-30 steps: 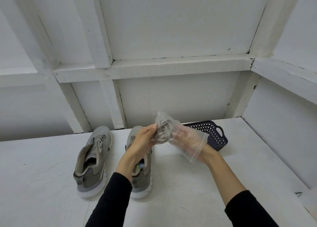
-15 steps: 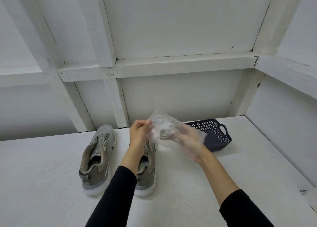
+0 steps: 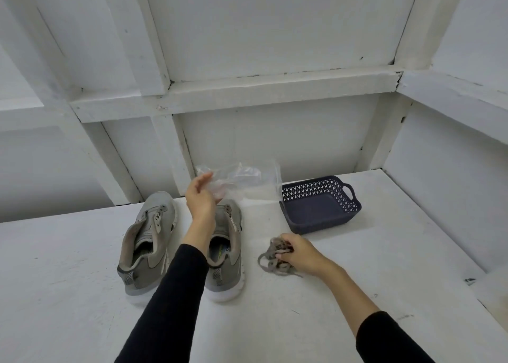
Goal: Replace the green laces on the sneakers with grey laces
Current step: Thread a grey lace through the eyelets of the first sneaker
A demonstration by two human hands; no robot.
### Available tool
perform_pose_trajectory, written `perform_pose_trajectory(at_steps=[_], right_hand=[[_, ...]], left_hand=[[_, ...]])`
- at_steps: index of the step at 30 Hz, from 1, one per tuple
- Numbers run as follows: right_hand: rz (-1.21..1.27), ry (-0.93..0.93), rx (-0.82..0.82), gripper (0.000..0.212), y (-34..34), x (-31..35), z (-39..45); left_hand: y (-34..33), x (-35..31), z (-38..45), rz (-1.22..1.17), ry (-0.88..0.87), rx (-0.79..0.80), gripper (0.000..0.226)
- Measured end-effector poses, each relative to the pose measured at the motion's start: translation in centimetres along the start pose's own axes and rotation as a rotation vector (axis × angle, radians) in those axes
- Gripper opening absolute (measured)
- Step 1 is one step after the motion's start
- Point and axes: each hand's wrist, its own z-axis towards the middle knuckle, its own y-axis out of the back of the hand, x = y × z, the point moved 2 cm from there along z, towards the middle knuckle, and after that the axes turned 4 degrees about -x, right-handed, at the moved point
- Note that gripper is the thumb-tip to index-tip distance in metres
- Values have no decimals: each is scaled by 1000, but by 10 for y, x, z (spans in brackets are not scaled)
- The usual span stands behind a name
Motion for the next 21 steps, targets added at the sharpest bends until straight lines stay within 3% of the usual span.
perform_pose_trajectory(at_steps=[5,7,11,13,18,21], right_hand=[[-67,25,-13,57,15,15,0],[23,39,-25,65,29,28,3],[914,-57,-99,39,51,50,9],[1161,-80,-190,30,56,55,14],[1163,-96,-527,9,58,53,21],[1154,-81,-725,11,59,51,24]], left_hand=[[-4,7,-11,-15,36,117,19],[-4,10,-15,-31,28,160,20],[-7,12,-27,-57,-36,211,33],[-9,12,-31,-40,-60,233,36],[-9,11,-35,25,-96,271,40],[-8,12,-36,84,-161,226,38]])
